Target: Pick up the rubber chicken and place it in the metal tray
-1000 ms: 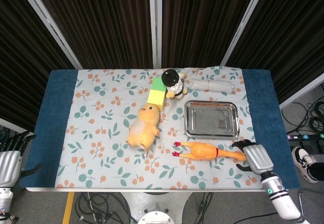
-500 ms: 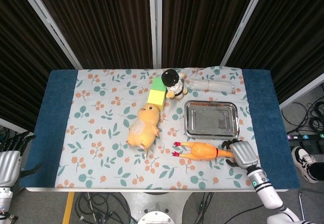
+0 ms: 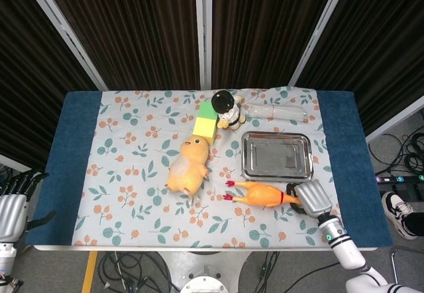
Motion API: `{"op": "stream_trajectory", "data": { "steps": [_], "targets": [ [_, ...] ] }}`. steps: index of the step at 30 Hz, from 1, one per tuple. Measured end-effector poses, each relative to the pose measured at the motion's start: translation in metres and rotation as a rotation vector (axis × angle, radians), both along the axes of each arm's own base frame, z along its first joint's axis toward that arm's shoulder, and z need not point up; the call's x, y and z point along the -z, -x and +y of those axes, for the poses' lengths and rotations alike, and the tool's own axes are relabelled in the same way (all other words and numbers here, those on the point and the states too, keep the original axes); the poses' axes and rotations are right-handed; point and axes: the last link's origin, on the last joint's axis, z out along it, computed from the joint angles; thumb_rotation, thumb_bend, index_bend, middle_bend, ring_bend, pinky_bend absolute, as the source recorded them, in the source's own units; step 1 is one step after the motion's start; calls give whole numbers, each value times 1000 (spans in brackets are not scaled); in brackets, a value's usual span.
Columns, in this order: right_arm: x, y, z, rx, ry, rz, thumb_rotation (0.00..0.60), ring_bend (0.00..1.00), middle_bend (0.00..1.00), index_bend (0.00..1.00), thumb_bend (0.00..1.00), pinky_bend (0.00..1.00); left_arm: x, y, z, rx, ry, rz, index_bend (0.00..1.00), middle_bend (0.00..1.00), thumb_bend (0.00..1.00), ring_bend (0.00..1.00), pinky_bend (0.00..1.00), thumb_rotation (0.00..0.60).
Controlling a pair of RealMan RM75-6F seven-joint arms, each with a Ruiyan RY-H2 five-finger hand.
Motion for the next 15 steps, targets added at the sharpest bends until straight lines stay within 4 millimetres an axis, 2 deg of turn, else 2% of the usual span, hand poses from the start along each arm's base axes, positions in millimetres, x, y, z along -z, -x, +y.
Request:
{"op": "stream_trajectory", "data": {
  "steps": [4,7,11,15],
  "targets": [
    [-27,-10,-5,-76,-11,16,600,725,772,899,376,995,-9,-6,7,43,-10,-62,267,235,121,154,166,600],
    [-52,-26,-8,-157,-5,23,600,743,790,922,376,1000,-15,-14,15,89,-4,-125,265,235,121,154,167,600],
    [-85,-59,-15,-288,8,30,600,753,799,933,374,1000,-21,-28,28,157,40,-233,259,235,121,154,198,600],
    [-106,-100,-30,-412,30,37,600,754,801,935,374,1000,-26,-50,54,240,133,-364,250,235,122,154,199,600]
  ]
}}
